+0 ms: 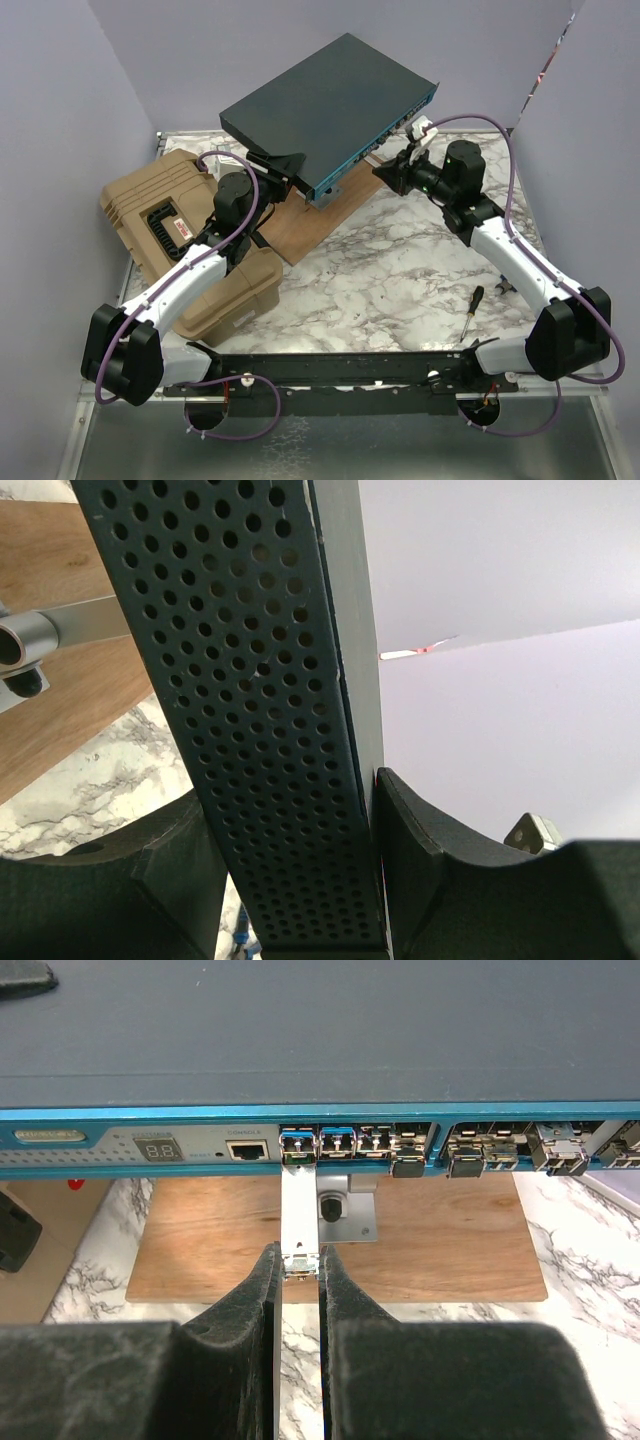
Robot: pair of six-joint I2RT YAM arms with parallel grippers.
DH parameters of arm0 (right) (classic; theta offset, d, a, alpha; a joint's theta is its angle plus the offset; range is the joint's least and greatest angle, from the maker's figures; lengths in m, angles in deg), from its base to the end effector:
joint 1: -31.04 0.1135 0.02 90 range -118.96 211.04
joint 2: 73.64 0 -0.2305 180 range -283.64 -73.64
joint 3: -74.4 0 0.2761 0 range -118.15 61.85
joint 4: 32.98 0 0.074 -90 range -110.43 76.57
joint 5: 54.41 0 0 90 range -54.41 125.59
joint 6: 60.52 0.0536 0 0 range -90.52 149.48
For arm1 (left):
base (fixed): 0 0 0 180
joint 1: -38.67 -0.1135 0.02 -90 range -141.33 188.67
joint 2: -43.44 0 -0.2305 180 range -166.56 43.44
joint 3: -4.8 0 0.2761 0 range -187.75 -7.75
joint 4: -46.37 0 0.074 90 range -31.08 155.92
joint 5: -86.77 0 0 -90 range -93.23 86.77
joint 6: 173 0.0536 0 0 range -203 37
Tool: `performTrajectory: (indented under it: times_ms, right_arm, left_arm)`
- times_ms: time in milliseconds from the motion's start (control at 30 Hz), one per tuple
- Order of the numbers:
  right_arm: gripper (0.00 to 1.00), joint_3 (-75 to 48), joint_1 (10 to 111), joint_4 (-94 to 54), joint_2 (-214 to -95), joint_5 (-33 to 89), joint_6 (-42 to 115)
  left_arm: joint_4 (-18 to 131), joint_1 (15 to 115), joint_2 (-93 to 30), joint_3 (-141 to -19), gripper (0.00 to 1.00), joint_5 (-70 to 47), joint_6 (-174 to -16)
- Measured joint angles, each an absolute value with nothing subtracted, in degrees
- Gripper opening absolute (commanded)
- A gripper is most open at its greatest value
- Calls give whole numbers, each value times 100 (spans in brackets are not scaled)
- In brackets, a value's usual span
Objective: Insert the plug into the switch port
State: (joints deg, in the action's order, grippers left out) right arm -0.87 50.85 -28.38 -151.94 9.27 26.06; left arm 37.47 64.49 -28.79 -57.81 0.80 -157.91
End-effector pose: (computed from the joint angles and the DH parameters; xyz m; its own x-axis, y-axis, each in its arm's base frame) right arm 0.3400 0.1477 0.3084 -0.0819 -0.0863 -0.9929 -0.7234 0.6904 -0.0004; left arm 0.3161 -0.1488 0.2853 -0.3614 -0.8951 -0.2612 0.0857 0.2470 -0.9652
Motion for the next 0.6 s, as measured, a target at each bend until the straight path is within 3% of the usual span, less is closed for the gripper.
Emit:
performTrajectory:
  times_ms: [600]
  right_arm:
    - [0,-87,5052,-2805,-15244,889,2276]
  left_arm:
    - [3747,6449,-2879,-5781,14,80,-15793]
